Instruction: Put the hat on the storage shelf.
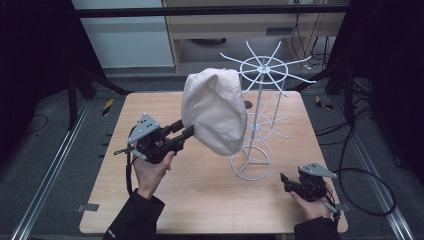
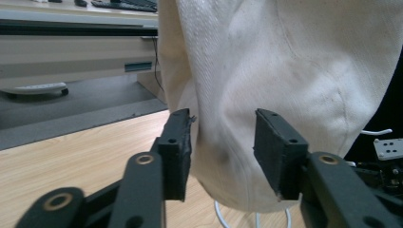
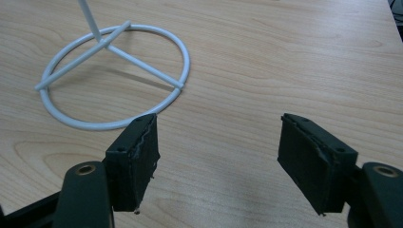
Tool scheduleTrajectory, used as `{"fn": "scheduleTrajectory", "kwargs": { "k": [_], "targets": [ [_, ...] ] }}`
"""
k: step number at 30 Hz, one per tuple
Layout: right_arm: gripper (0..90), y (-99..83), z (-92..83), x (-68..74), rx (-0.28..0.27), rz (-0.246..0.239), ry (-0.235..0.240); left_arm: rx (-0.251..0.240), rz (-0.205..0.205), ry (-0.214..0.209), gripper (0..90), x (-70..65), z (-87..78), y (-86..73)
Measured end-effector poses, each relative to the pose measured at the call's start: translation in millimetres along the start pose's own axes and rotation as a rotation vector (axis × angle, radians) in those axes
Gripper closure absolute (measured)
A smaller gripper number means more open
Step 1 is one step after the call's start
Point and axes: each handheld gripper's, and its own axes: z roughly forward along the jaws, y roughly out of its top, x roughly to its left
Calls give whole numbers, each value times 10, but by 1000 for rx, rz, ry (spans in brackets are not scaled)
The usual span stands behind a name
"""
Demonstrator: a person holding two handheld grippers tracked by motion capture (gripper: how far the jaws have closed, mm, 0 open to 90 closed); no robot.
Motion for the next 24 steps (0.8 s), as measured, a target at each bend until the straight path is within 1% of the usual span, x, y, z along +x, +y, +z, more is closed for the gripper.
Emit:
{"fn": "scheduleTrajectory", "kwargs": {
  "k": [1, 2, 5, 9, 13, 15, 16, 17, 18, 20, 21, 22, 24],
  "targets": [
    [299, 1, 1, 0, -1, -2, -1, -1, -4, 9, 537, 21, -44, -10],
    [299, 1, 1, 0, -1, -2, -1, -1, -4, 9, 527, 21, -44, -10],
    [297, 0, 2, 1, -2, -2, -2, 5, 4, 31, 502, 61, -124, -26],
    [296, -2, 1, 0, -1, -1, -3, 6, 6, 59, 482, 112, -222, -56],
    [294, -4, -2, 1, -1, 8, -1, 24, 18, 93, 443, 181, -324, -115],
    [292, -4, -2, -3, -2, 5, -2, 33, 24, 113, 420, 225, -376, -162],
    [289, -6, -2, -4, -2, 5, -3, 46, 27, 137, 404, 271, -426, -219],
    [288, -7, -1, 0, -2, 8, -2, 46, 27, 137, 398, 271, -426, -219],
    [288, -7, -1, 0, -2, 8, -2, 52, 28, 148, 398, 298, -450, -250],
    [283, -8, 1, -3, -2, 3, -4, 64, 21, 166, 383, 354, -494, -320],
    [278, -9, 2, -1, -2, 4, -3, 74, 13, 188, 372, 414, -526, -398],
    [276, -10, 3, -2, -2, 4, -3, 74, 13, 188, 366, 414, -526, -398],
    [273, -10, 2, 0, -1, 7, 0, 99, 14, 210, 361, 471, -549, -481]
  ]
}}
